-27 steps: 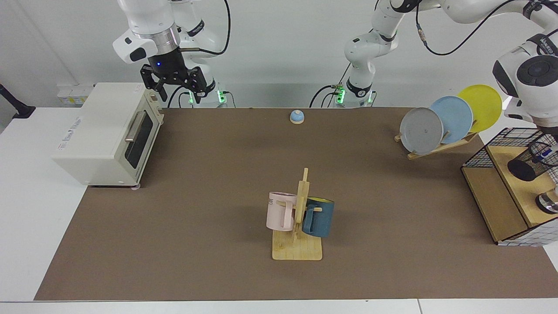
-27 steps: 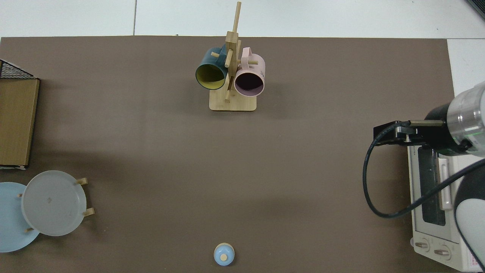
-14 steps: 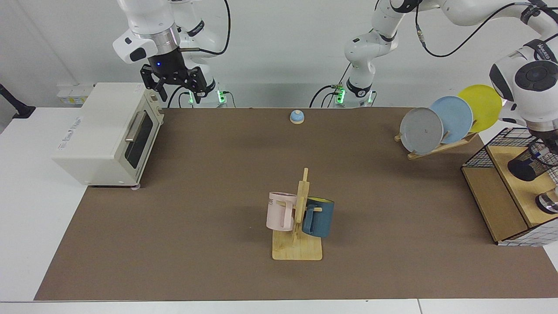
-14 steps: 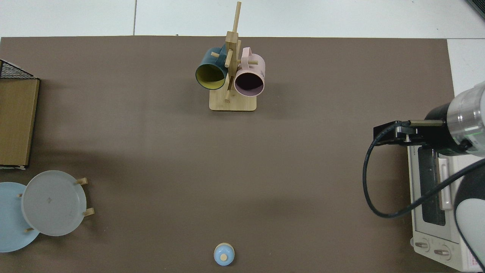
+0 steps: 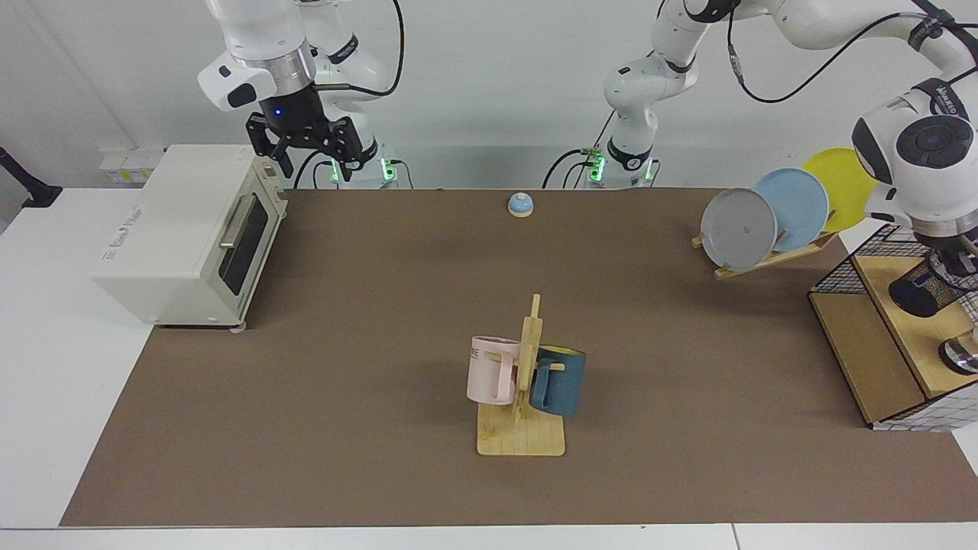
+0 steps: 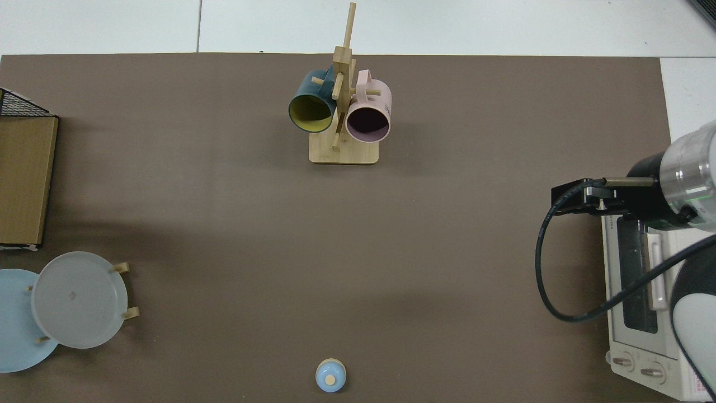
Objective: Put markers into pen holder
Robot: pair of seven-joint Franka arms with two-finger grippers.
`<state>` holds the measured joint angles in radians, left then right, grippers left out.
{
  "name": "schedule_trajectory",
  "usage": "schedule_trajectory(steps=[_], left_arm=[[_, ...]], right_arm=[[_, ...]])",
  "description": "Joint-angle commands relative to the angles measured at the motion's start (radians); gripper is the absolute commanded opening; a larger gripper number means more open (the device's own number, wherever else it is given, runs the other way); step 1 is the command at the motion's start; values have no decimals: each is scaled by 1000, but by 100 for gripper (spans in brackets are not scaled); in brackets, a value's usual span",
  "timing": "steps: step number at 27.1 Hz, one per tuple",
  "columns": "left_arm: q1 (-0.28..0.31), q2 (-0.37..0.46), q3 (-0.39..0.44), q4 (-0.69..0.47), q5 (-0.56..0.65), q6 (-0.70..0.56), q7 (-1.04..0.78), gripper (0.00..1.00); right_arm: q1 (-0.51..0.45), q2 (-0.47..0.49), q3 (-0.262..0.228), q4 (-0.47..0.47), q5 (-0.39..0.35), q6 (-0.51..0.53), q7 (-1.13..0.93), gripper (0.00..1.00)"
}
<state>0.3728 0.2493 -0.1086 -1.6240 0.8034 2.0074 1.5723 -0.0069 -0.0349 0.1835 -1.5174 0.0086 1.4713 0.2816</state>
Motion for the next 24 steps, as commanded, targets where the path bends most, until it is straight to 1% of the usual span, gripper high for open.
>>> schedule_trajectory(steps=[1,11,24], left_arm=[[17,-8,-5,-30,-13,30,-11,0],[18,-8,17,-31,-10,68,-12,0],[18,-12,17,-39,-12,67,-9,0]], right_arm=[[-18,-8,8,-6,8,15,-27,99],[-18,-8,8,-6,8,15,-27,99],[-19,-8,8,-6,8,15,-27,99]])
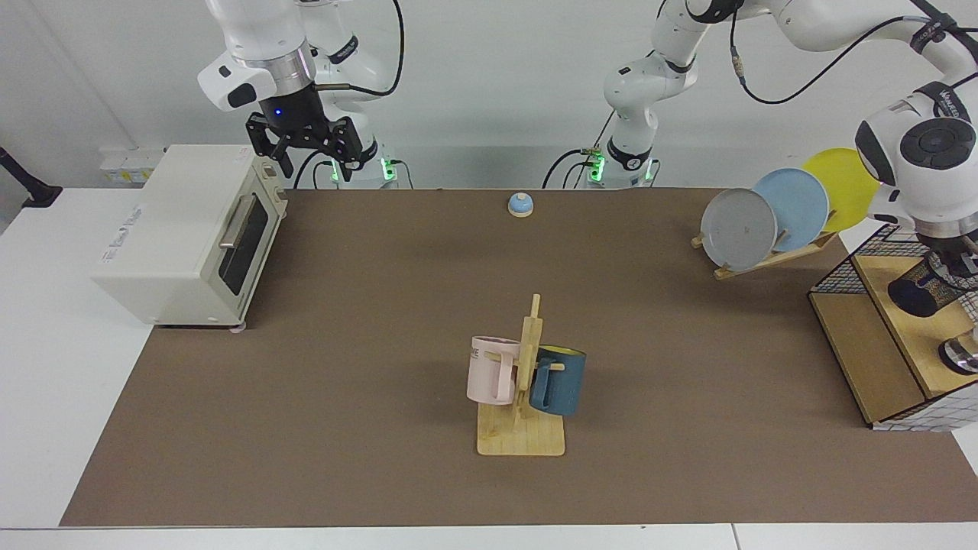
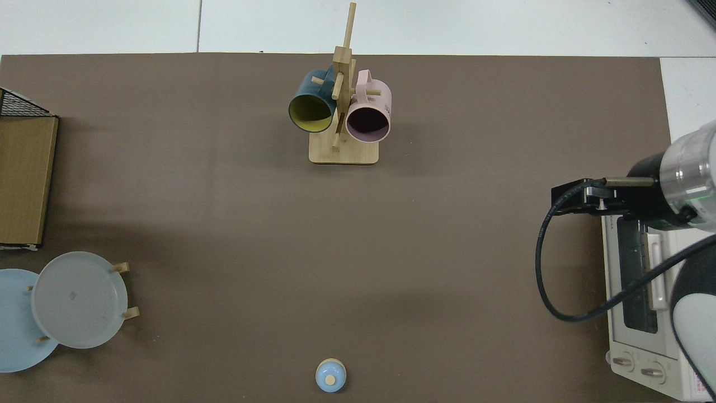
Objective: Put markers into pen holder
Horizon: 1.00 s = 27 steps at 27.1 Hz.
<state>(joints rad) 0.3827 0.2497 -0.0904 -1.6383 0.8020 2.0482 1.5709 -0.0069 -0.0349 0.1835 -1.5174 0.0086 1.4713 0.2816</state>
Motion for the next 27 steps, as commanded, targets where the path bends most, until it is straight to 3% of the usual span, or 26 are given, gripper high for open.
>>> schedule_trajectory(steps=[1,12,16,23,27], left_arm=[[8,-12,-2,-26,-10,26,-8,0],[8,-13,-2,-31,-18,26,-2,0],[7,-13,-2,-31,-18,24,0,23],[8,-13,0,-28,-18,24,1,35],[8,-13,0,-25,-18,26,1,52]], right_arm=[[-18,-8,8,-6,8,15,-27,99],[-19,-8,8,-4,8,15,-27,99],[-19,-8,8,-4,8,15,-27,99],[-18,-8,8,-6,8,15,-27,99],[-18,-8,8,-6,8,15,-27,99]])
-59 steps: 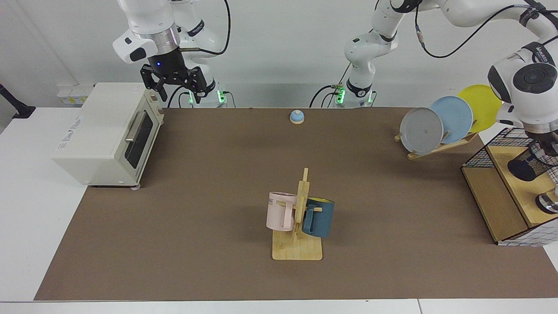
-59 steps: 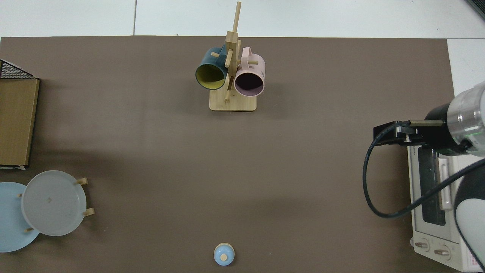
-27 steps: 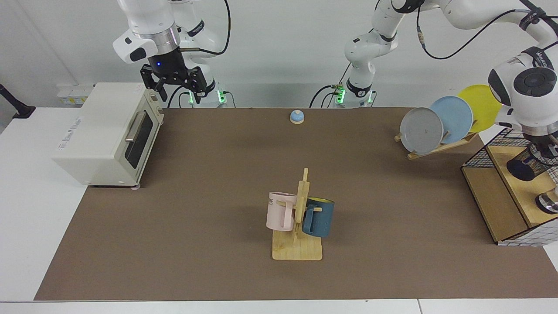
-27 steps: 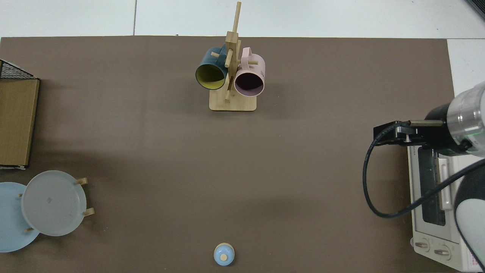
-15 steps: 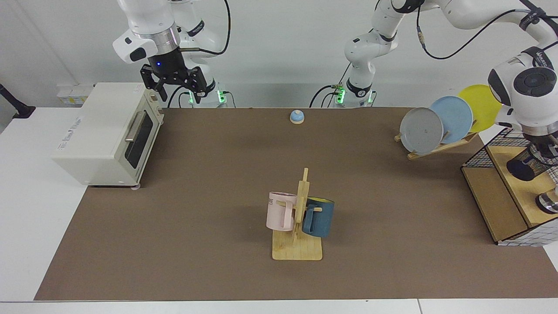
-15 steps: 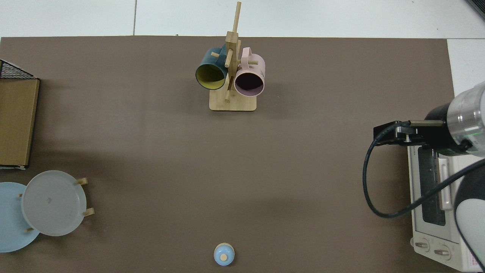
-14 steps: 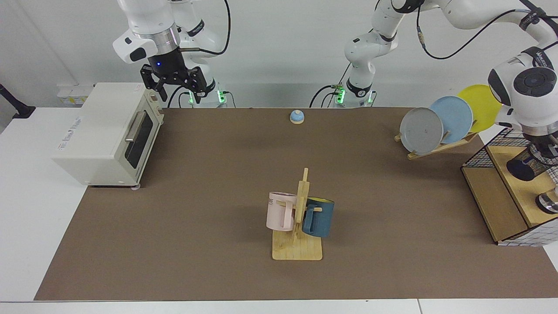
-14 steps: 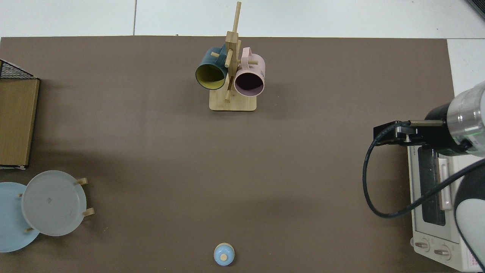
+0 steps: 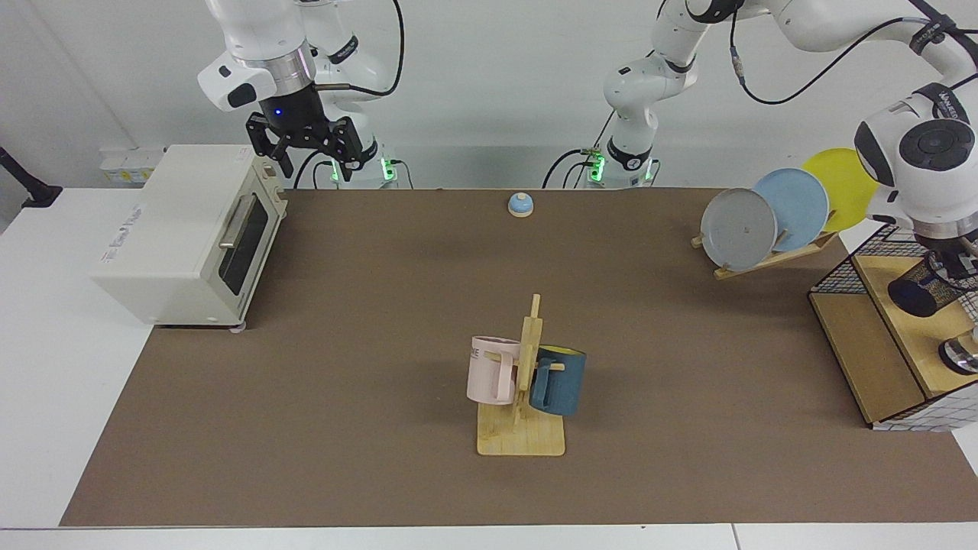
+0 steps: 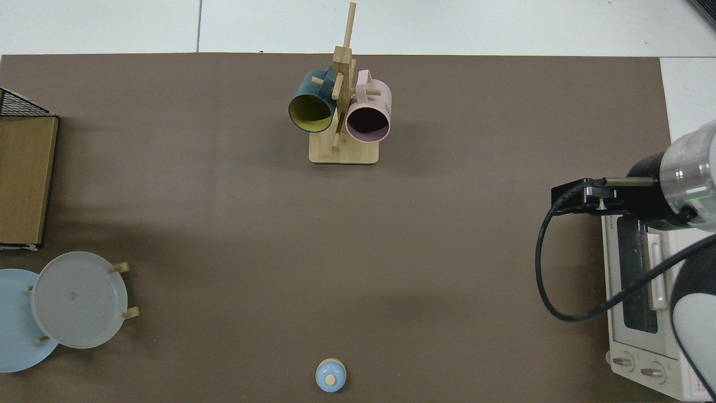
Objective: Put markers into pen holder
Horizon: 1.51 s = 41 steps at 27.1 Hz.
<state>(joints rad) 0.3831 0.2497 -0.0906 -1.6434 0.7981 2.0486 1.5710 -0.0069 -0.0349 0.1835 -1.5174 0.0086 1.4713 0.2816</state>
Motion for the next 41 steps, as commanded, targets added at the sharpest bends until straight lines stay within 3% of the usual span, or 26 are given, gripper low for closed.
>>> schedule_trajectory(steps=[1,12,14,16,24,29,35,41], left_arm=[[8,-13,0,-19,-14,25,1,53],[7,-18,3,0,-11,22,10,63],[4,-21,5,16,-11,12,15,67],[-1,-27,5,33,-10,4,18,78],[-19,-70,6,88,-7,-45,52,82],[-82,-124,28,102,-48,-116,50,86],[-225,-210,158,100,-229,-198,43,96],[-276,-257,181,100,-355,-292,-28,99]], right_arm=[[-19,-8,8,-4,8,15,-27,99],[-19,-8,8,-4,8,15,-27,99],[-18,-8,8,-4,8,15,-27,99],[-18,-8,8,-6,8,15,-27,99],[-18,-8,8,-6,8,15,-27,99],[-18,-8,8,-6,8,15,-27,99],[-19,-8,8,-6,8,15,-27,99],[-18,-8,8,-4,8,15,-27,99]])
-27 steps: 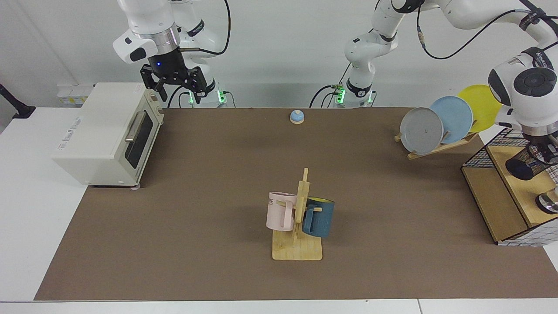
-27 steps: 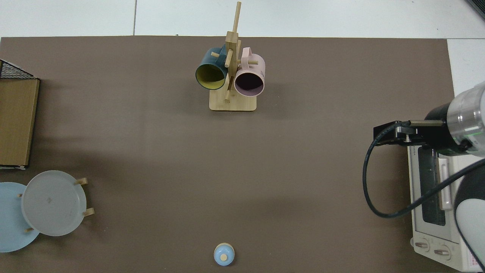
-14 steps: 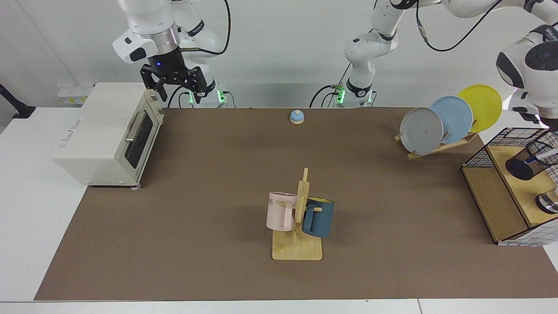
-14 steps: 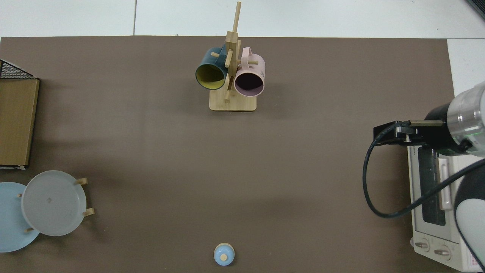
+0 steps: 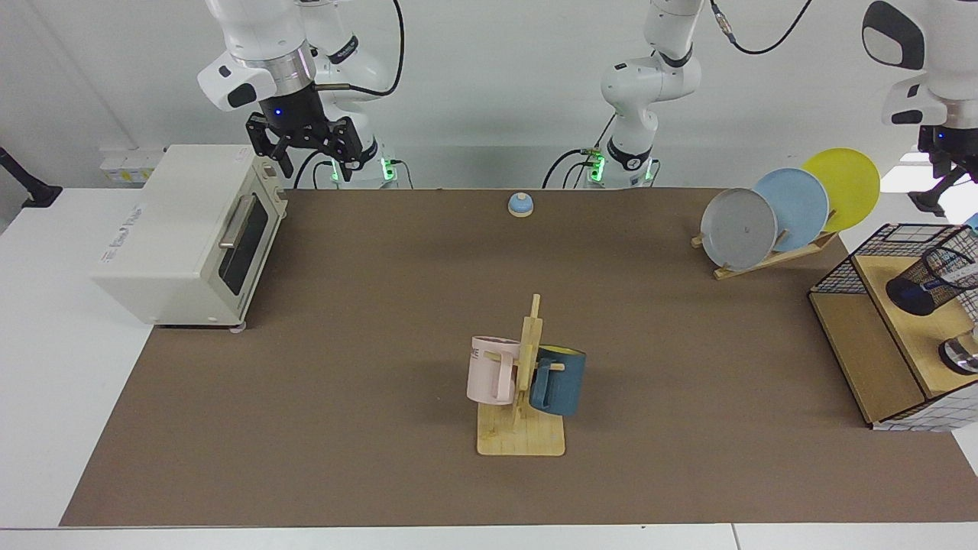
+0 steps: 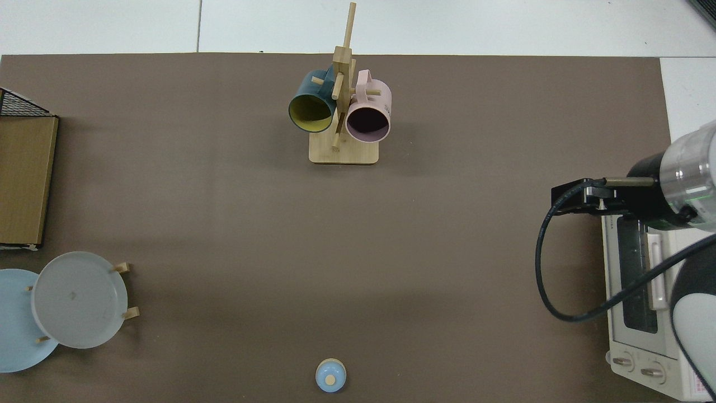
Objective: Put markers into pen holder
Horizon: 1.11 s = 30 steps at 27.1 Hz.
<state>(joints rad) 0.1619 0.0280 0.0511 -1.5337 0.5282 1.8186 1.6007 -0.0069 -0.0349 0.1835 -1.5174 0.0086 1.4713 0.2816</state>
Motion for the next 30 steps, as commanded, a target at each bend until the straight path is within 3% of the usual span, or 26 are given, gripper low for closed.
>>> schedule_trajectory(steps=[1,4,10,18,20,30], left_arm=[[-77,-40,61,-11,-105,-82,-91,99],[-154,-59,125,-16,-164,-130,-185,99],[-212,-86,136,-17,-260,-242,-395,100],[-232,-111,105,-39,-436,-320,-893,100],[-264,-120,99,-45,-450,-326,-1017,100],[-278,-128,70,-69,-530,-338,-1364,100]], right_arm=[[-18,-8,8,-6,8,15,-27,99],[-18,-8,8,-6,8,15,-27,99],[-18,-8,8,-4,8,15,-27,99],[-18,-8,8,-6,8,15,-27,99],[-19,-8,8,-4,8,15,-27,99],[-19,-8,8,-6,8,15,-27,99]])
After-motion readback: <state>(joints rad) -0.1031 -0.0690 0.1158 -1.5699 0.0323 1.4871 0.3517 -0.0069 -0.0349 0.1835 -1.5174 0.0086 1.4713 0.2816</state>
